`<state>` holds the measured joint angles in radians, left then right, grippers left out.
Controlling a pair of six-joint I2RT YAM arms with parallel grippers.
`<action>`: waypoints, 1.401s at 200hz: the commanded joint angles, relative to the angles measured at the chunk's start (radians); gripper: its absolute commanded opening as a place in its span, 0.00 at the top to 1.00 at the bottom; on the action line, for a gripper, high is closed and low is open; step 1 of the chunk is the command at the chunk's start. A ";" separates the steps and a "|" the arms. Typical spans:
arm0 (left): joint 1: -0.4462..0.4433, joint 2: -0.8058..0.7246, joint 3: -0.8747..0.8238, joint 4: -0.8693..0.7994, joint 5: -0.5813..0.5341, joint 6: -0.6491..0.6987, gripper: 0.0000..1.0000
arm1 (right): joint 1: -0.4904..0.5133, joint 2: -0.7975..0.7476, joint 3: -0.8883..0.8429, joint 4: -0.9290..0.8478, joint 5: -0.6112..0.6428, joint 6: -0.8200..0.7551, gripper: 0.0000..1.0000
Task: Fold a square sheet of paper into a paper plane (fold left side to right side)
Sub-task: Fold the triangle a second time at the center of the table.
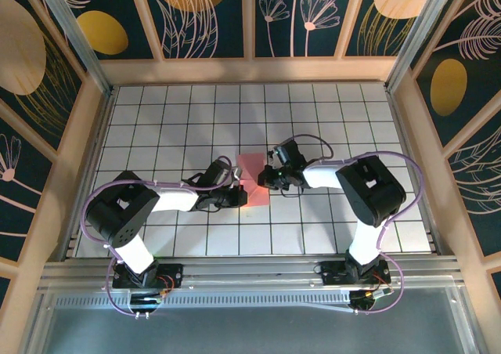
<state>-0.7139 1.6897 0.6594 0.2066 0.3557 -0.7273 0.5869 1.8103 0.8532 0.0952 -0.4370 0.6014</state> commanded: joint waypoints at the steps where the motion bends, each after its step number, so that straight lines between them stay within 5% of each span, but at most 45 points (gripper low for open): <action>1: 0.004 0.048 -0.052 -0.147 -0.070 0.004 1.00 | -0.067 0.029 0.029 -0.064 0.100 -0.049 1.00; 67: 0.004 0.039 -0.058 -0.132 -0.066 0.002 1.00 | -0.149 0.049 0.123 -0.137 0.113 -0.110 1.00; 120: 0.004 0.034 -0.054 -0.125 -0.062 -0.001 1.00 | -0.150 -0.086 0.103 -0.167 0.112 -0.112 1.00; 177: 0.004 0.035 -0.055 -0.125 -0.061 0.000 1.00 | -0.046 -0.187 -0.029 -0.061 0.025 0.001 1.00; 280: 0.004 0.032 -0.052 -0.127 -0.063 0.001 1.00 | 0.082 0.005 0.018 0.094 -0.034 0.100 1.00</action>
<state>-0.7139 1.6886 0.6506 0.2249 0.3561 -0.7273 0.6598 1.7840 0.8383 0.1471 -0.4633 0.6785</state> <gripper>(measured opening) 0.046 0.051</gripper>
